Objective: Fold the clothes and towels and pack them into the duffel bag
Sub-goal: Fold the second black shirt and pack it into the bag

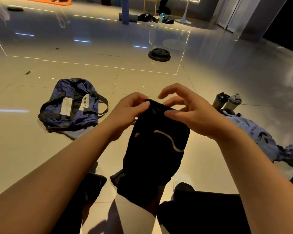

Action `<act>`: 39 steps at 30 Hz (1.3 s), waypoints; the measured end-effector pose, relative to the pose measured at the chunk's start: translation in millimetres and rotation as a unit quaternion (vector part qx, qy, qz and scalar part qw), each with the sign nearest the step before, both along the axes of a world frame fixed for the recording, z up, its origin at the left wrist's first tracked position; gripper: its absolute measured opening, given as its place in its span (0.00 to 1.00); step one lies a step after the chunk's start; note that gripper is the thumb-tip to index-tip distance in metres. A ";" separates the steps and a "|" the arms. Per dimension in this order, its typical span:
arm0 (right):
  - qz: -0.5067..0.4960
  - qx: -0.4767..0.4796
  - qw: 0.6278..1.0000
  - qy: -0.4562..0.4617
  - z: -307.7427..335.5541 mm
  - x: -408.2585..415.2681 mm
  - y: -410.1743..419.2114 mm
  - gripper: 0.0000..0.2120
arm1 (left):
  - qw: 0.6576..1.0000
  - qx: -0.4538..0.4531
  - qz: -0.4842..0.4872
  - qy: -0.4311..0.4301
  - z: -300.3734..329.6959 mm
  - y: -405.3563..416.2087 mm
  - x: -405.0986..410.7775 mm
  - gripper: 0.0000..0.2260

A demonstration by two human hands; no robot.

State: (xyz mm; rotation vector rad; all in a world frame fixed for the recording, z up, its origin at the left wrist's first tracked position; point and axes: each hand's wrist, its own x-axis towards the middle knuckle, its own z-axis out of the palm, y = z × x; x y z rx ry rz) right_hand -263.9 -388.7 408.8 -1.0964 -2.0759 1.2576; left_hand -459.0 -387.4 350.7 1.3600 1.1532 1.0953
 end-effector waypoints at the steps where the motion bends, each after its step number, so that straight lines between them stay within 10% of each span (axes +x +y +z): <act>1: 0.021 0.007 1.000 -0.017 0.6 -0.4 -0.7 0.16 | 1.000 0.005 0.001 0.008 0.6 -0.6 -0.5 0.05; 7: -0.002 0.022 0.994 -0.104 -1.3 -0.5 0.5 0.14 | 0.999 0.032 -0.028 0.020 -2.3 -7.9 -6.5 0.02; 10: -0.029 0.054 0.997 -0.052 1.1 -0.7 -2.6 0.13 | 0.995 -0.013 -0.092 0.042 -16.7 -6.2 -10.0 0.17; 19: -0.215 0.110 0.953 0.182 9.1 38.2 -0.4 0.16 | 0.909 -0.025 0.026 0.416 -53.8 16.3 -39.3 0.04; 25: -0.384 0.120 0.915 0.013 -15.1 77.0 27.6 0.13 | 0.988 -0.074 -0.016 0.133 -29.0 14.2 -64.2 0.08; 30: -0.406 0.200 0.880 -0.142 -14.8 81.0 29.8 0.14 | 0.947 -0.059 -0.165 0.271 -12.9 -7.8 -66.1 0.17; 39: -0.319 0.179 0.898 -0.243 -19.5 63.3 26.3 0.16 | 0.962 0.082 -0.041 0.256 -10.0 -4.1 -54.2 0.05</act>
